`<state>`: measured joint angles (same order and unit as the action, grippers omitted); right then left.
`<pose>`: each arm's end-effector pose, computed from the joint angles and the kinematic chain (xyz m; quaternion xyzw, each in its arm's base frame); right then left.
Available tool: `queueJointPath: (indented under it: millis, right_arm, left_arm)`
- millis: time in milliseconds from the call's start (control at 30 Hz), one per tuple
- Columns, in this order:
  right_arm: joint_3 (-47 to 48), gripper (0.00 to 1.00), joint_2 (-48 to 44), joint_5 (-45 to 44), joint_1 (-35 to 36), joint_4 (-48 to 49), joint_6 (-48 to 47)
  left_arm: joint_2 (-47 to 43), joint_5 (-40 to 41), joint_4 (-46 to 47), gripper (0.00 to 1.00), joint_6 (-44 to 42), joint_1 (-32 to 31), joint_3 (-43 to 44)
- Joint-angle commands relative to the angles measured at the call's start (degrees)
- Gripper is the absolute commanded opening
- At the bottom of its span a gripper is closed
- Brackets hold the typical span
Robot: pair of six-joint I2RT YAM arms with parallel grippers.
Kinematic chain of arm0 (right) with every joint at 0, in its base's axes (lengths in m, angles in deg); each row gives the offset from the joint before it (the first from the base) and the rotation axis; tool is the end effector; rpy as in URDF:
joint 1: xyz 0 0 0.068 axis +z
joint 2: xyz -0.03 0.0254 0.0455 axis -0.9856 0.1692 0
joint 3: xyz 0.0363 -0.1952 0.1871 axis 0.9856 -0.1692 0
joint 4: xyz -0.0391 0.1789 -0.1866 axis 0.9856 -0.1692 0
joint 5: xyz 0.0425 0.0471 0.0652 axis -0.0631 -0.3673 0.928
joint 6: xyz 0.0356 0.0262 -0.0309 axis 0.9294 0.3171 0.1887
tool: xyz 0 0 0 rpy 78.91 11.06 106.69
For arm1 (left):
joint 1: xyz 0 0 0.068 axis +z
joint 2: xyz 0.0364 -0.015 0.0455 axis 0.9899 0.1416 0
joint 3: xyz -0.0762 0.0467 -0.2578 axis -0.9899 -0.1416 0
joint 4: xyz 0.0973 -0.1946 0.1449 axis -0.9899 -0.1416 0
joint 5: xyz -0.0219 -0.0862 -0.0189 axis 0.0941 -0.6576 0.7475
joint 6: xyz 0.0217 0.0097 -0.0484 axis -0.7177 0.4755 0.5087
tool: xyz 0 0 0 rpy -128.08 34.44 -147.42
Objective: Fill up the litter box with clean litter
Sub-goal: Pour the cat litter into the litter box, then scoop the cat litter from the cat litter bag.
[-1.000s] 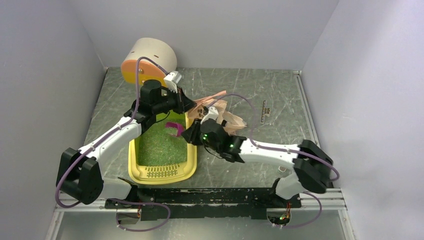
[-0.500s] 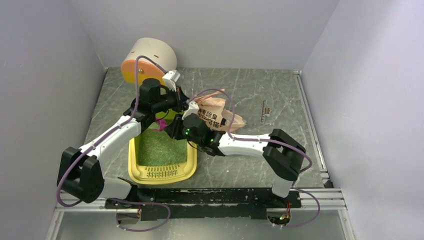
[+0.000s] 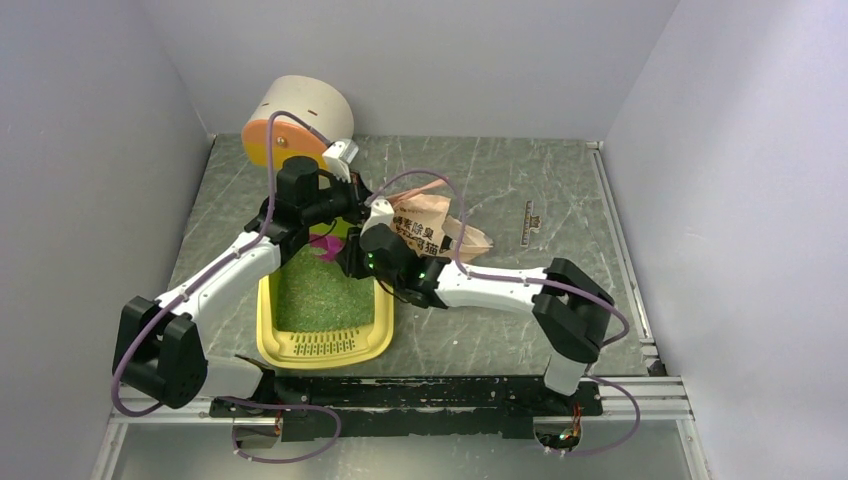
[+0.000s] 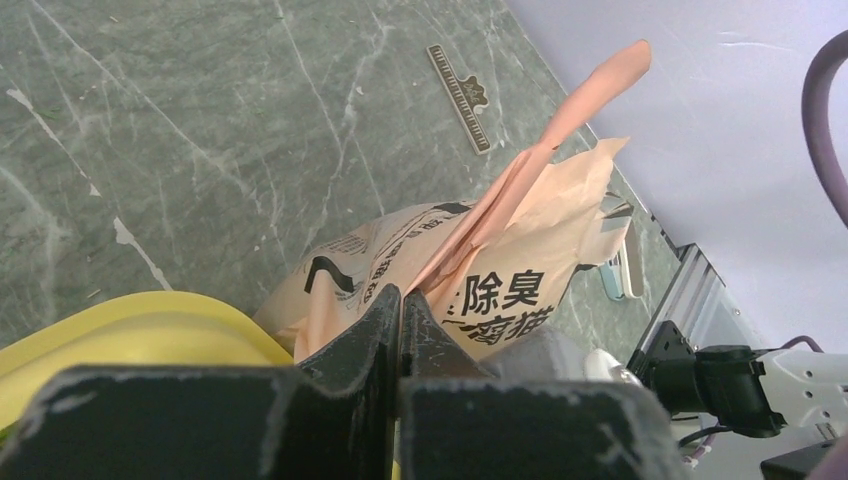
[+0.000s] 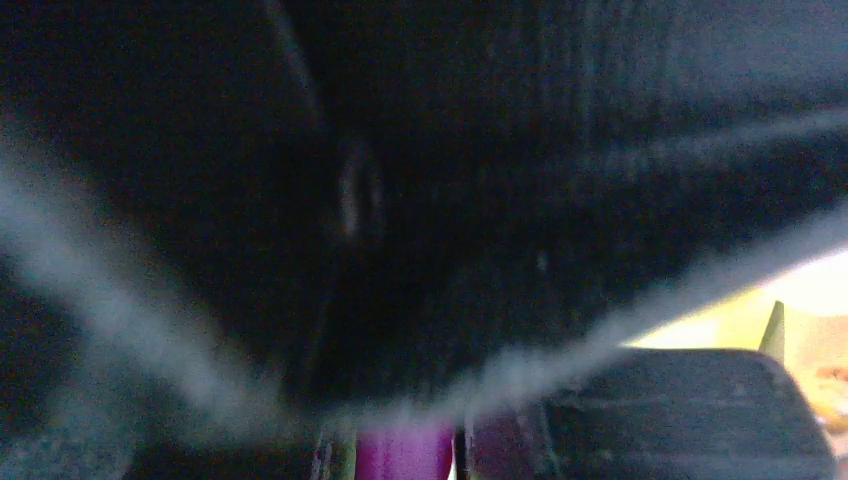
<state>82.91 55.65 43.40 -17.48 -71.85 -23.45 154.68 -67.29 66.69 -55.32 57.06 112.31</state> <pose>0.1943 0.3560 0.2429 -0.1137 0.8200 0.3409 0.4454 0.2766 -0.1458 0.3074 0.1494 0.7809 -0.4084 0.4484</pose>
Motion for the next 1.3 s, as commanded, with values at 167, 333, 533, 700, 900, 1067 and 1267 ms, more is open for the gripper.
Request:
queueJointPath:
  millis: [167, 333, 533, 700, 900, 1067, 1267]
  right_arm:
    - [-6.44, 0.00, -13.25, 5.69, 1.75, 0.26, -0.96]
    - [-5.22, 0.00, -14.46, 5.76, 1.79, -7.66, -3.79]
    - [-4.66, 0.00, -17.86, 10.68, 1.81, -16.31, -10.19]
    - [-6.84, 0.00, -26.20, 18.68, 1.45, -17.65, -10.70]
    - [-5.72, 0.00, -34.16, 22.57, 0.78, -26.76, -6.79]
    - [-2.75, 0.00, -37.49, 12.03, 0.15, -42.80, -4.88]
    - [-2.55, 0.00, -47.12, 7.79, 0.14, -46.72, -1.00]
  left_arm:
    - [-1.68, -1.03, -0.42, 0.05, -0.79, -0.60, 1.29]
    - [-2.38, -0.97, -0.07, 0.05, -0.33, -0.60, 0.83]
    - [-3.17, -0.60, -1.54, 0.05, -0.94, -0.60, 0.97]
    - [-3.47, -4.07, 0.76, 0.05, -1.95, -0.60, 0.22]
    - [-3.77, -10.42, 1.39, 0.05, -6.31, -0.78, 0.03]
    - [-3.67, -10.78, -0.84, 0.05, -9.15, -0.78, 0.74]
    - [-3.64, -13.15, -0.47, 0.05, -10.18, -1.08, -0.03]
